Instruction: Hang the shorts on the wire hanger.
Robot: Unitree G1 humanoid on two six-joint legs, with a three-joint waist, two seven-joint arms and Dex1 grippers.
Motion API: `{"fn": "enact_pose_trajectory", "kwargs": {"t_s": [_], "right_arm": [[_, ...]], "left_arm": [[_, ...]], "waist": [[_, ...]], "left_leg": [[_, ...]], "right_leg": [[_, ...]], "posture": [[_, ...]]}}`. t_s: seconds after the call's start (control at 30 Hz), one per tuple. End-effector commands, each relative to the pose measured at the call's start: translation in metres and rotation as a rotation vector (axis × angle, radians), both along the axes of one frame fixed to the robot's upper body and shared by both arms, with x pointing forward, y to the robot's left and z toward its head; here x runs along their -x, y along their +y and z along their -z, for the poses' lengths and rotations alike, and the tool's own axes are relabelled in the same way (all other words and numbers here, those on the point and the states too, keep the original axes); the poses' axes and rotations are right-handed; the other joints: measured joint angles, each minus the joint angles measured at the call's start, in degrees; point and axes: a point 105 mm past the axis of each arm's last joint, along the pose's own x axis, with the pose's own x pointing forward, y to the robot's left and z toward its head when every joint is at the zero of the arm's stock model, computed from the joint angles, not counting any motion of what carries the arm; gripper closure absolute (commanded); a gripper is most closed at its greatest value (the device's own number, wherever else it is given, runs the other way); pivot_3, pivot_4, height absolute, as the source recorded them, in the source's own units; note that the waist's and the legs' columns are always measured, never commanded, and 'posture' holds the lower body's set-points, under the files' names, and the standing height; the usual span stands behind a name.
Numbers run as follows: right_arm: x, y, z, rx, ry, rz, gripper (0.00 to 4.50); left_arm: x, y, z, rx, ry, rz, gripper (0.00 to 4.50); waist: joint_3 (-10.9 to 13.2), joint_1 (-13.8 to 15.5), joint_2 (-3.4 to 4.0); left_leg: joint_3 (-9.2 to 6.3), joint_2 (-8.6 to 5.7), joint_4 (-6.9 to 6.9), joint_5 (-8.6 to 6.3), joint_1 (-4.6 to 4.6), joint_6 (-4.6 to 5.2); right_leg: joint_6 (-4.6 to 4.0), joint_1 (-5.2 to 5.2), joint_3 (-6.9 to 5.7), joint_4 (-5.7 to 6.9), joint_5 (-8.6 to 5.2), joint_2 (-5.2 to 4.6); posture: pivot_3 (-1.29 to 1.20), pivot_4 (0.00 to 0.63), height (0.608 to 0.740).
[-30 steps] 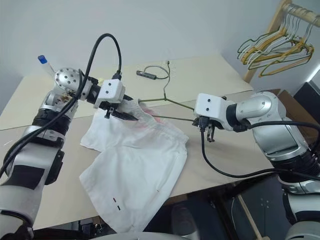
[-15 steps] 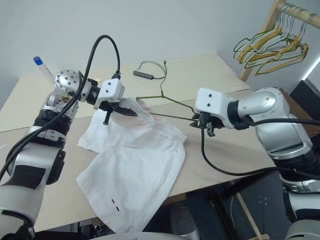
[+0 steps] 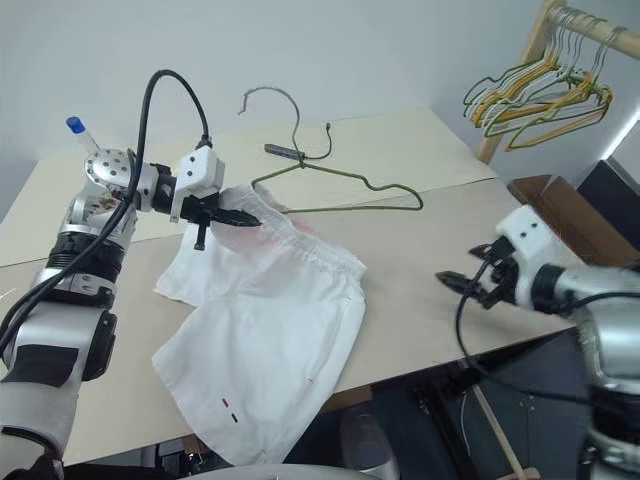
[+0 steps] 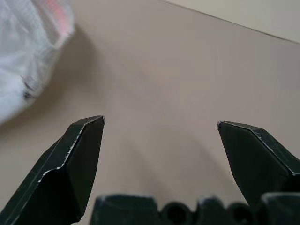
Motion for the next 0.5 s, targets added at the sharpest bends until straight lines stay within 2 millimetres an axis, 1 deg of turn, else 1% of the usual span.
{"fn": "enact_pose_trajectory", "kwargs": {"t_s": [0.03,0.17,0.2,0.33,0.43,0.5], "right_arm": [[-0.005,0.039,0.002,-0.135,-0.034,-0.050,0.02],[-0.021,0.072,0.015,-0.249,0.025,-0.078,0.02],[-0.023,0.082,0.018,-0.263,0.046,-0.100,0.02],[-0.027,0.109,0.030,-0.269,0.111,-0.156,0.02],[-0.029,0.121,0.037,-0.287,0.156,-0.168,0.62],[-0.029,0.124,0.038,-0.293,0.166,-0.177,1.30]], "left_arm": [[0.001,0.000,-0.015,0.042,-0.047,-0.005,4.50],[0.002,-0.002,-0.015,0.048,-0.045,0.000,4.50],[0.003,-0.002,-0.016,0.048,-0.045,0.001,4.50],[0.003,-0.001,-0.017,0.049,-0.048,-0.002,4.50],[0.003,-0.001,-0.018,0.050,-0.050,-0.006,4.50],[0.004,0.000,-0.018,0.054,-0.053,-0.010,4.50]], "waist": [[-0.02,-0.05,0.06],[-0.03,0.05,0.07],[-0.03,0.15,0.07],[-0.03,0.58,0.07],[-0.03,0.72,0.07],[-0.03,0.91,0.07]], "left_leg": [[0.00,-0.01,-0.01,0.00,0.01,0.00],[0.00,-0.09,0.00,0.00,0.01,0.00],[0.00,-0.09,0.00,0.00,0.01,0.00],[-0.11,-0.12,-0.01,0.00,-0.04,0.00],[-0.13,-0.20,0.02,0.00,-0.08,0.00],[-0.14,-0.27,0.03,0.00,-0.08,0.00]], "right_leg": [[0.00,-0.01,0.01,0.03,0.00,0.00],[-0.01,-0.03,0.03,0.05,0.00,-0.06],[-0.01,-0.03,0.03,0.04,0.00,-0.06],[-0.01,-0.07,-0.03,0.05,0.00,-0.04],[-0.01,-0.08,-0.03,0.05,0.01,-0.12],[0.00,-0.08,-0.02,0.06,0.00,-0.19]], "posture": [[-0.23,0.000,0.740],[-0.21,0.000,0.740],[-0.21,0.000,0.740],[-0.20,0.000,0.740],[-0.19,0.000,0.740],[-0.19,0.000,0.740]]}}
